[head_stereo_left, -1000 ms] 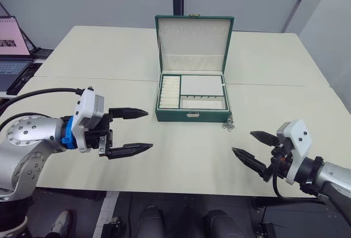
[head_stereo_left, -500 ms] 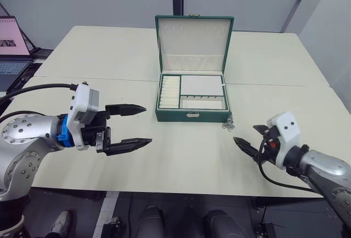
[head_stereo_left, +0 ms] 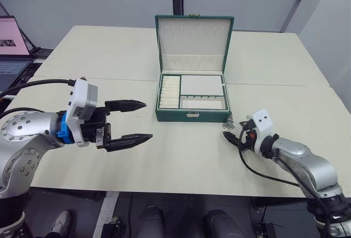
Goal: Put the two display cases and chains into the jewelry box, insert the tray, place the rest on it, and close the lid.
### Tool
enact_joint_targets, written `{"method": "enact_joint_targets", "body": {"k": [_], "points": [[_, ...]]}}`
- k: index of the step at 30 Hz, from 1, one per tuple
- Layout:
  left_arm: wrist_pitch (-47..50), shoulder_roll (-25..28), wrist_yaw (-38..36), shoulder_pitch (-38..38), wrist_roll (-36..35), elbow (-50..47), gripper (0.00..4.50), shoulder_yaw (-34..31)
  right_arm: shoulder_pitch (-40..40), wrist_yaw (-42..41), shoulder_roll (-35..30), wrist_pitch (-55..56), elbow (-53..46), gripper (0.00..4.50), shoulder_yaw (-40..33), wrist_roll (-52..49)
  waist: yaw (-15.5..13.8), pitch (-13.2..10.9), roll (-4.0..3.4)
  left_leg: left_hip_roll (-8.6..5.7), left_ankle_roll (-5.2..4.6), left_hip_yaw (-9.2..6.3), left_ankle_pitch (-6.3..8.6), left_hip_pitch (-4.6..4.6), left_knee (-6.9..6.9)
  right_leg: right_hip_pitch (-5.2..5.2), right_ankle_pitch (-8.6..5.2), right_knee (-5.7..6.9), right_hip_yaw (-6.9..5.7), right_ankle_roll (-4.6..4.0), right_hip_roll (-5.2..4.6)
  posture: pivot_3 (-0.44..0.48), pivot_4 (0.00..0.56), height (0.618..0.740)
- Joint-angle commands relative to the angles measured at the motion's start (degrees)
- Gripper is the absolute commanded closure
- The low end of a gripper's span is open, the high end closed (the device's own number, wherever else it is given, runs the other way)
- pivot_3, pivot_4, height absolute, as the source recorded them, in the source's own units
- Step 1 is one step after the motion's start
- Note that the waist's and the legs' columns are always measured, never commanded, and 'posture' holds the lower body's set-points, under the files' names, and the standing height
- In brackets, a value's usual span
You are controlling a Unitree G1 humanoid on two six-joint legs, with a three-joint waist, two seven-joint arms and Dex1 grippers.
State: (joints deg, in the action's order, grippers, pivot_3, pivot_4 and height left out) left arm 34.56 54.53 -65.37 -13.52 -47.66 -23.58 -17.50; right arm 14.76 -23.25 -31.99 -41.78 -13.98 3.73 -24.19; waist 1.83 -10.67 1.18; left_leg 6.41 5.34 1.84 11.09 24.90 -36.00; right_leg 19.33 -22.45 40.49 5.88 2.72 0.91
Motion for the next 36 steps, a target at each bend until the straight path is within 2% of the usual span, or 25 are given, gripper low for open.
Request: {"method": "enact_joint_targets", "body": {"k": [1,9,15,18,22,29,32,36], "points": [[-0.07,0.23,0.35,-1.09,-1.11,-0.51,0.00,-1.33,2.09,-1.56,0.85,2.97,2.58,0.01,0.77,2.60,0.00,0.00,0.00,0.00,0.00,0.00,0.00,0.00,0.00,-0.01,0.00,0.00,0.00,0.00,0.00,0.000,0.150,0.737],[0.11,0.26,0.68,-1.69,-1.46,-0.54,0.00,-1.12,5.10,-4.23,2.57,5.85,8.13,0.01,1.79,6.82,0.01,0.00,0.00,0.00,0.00,0.01,0.00,-0.02,-0.01,-0.02,0.00,0.01,0.00,-0.01,0.00,0.000,0.150,0.737],[0.18,0.25,1.08,-1.67,-1.84,-0.76,0.00,-1.20,4.55,-5.57,3.04,5.81,8.48,0.01,2.17,8.41,0.03,0.00,0.00,0.01,0.01,0.01,0.00,-0.04,-0.02,-0.02,0.01,0.02,0.00,-0.01,0.00,0.000,0.150,0.737],[0.16,0.23,1.22,-1.78,-1.96,-0.78,0.00,-1.09,4.15,-5.93,3.25,5.80,8.19,0.61,2.10,8.65,0.03,0.00,0.00,0.01,0.01,0.01,0.00,-0.04,-0.02,-0.02,0.01,0.02,0.00,-0.01,0.00,0.000,0.150,0.737],[0.21,0.16,1.44,-2.09,-2.08,-0.75,0.00,-0.94,3.97,-6.34,3.75,5.74,8.05,1.97,1.92,8.95,0.03,0.00,0.00,0.02,0.01,0.00,0.00,-0.04,-0.02,-0.03,0.01,0.02,0.00,-0.01,0.01,0.000,0.150,0.737],[0.35,0.26,1.35,-2.55,-1.93,-0.42,0.00,-0.87,3.69,-6.84,4.25,5.65,7.97,3.52,1.69,9.25,0.03,0.00,0.00,0.01,0.01,0.01,0.00,-0.05,-0.02,-0.03,0.01,0.02,0.00,-0.01,0.01,0.000,0.150,0.737],[0.27,0.21,1.37,-2.70,-1.77,-0.33,0.00,-0.71,3.06,-6.88,4.04,5.45,7.51,4.03,1.17,9.32,0.03,0.00,0.00,0.01,0.01,0.01,0.00,-0.05,-0.02,-0.04,0.01,0.02,0.00,-0.01,0.01,0.000,0.150,0.737],[0.18,0.09,1.41,-2.82,-1.68,-0.37,0.00,-0.53,1.62,-6.53,3.32,4.83,6.08,4.12,-0.04,9.32,-0.06,0.00,0.00,0.01,0.01,0.01,0.00,-0.05,-0.02,-0.05,0.01,0.03,-0.01,-0.01,0.00,0.000,0.150,0.737]]}}
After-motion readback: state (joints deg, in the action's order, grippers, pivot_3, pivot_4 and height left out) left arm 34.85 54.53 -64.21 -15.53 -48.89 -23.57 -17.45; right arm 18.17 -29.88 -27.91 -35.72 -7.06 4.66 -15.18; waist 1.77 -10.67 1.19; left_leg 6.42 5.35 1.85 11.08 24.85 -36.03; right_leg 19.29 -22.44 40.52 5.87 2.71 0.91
